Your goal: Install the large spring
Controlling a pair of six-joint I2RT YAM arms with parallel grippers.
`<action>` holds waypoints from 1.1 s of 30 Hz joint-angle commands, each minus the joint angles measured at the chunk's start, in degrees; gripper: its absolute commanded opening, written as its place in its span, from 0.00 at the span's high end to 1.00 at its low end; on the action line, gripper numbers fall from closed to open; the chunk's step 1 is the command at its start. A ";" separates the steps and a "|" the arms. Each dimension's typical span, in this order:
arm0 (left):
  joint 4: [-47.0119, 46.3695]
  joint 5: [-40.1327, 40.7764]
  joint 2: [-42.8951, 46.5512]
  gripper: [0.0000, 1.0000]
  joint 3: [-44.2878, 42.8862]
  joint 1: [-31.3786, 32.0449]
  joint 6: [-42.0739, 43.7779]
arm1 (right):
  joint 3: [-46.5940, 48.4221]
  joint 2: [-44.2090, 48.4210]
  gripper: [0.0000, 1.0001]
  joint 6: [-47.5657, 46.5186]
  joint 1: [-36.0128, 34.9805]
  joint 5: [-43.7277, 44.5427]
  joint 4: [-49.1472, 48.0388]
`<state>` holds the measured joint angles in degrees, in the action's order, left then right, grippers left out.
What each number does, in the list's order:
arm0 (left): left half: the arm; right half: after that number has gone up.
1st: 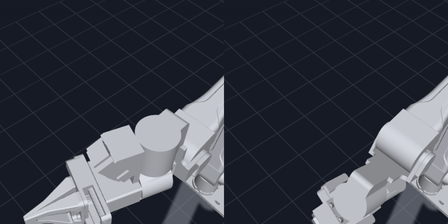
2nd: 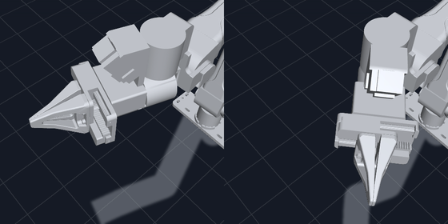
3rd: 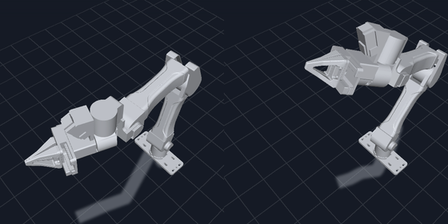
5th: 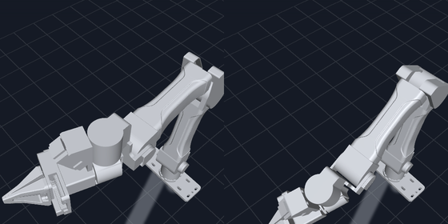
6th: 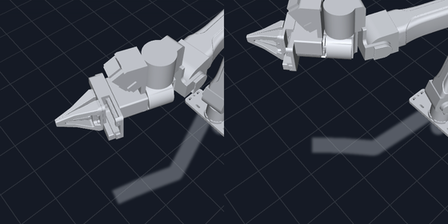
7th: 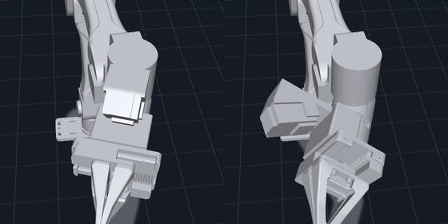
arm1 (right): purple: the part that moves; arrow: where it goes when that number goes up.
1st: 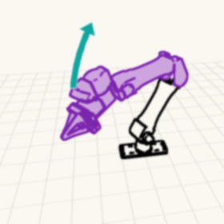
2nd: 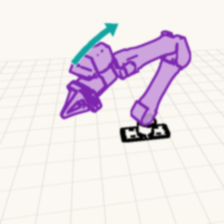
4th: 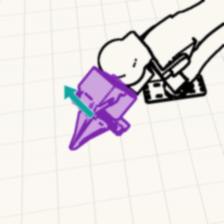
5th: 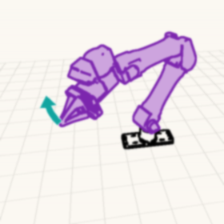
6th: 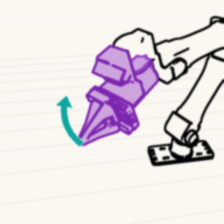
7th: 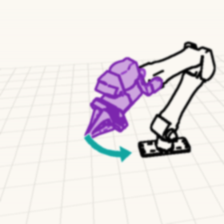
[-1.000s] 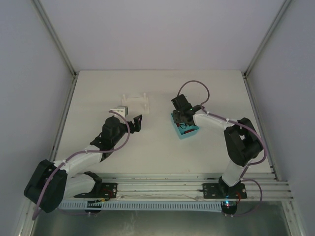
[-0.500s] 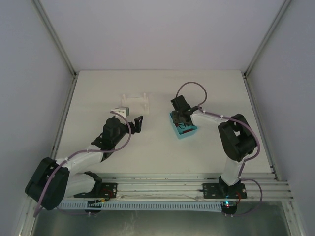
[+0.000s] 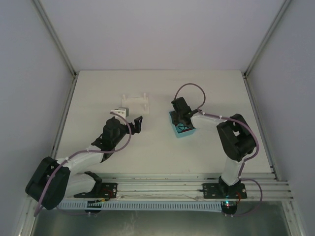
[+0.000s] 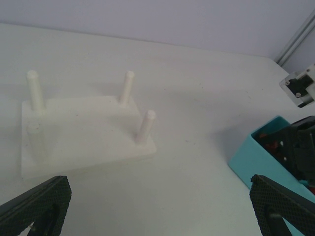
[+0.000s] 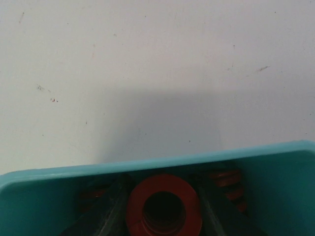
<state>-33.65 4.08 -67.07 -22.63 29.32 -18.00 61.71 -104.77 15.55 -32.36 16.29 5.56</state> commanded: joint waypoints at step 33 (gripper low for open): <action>-2.73 7.41 4.98 0.01 6.24 -6.74 -6.91 | 12.89 12.19 0.89 -4.63 -7.83 -2.28 12.32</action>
<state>-34.65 12.43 -62.61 -16.60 22.74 -26.94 70.13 -90.83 11.70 -38.30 14.98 16.75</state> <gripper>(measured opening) 0.992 0.330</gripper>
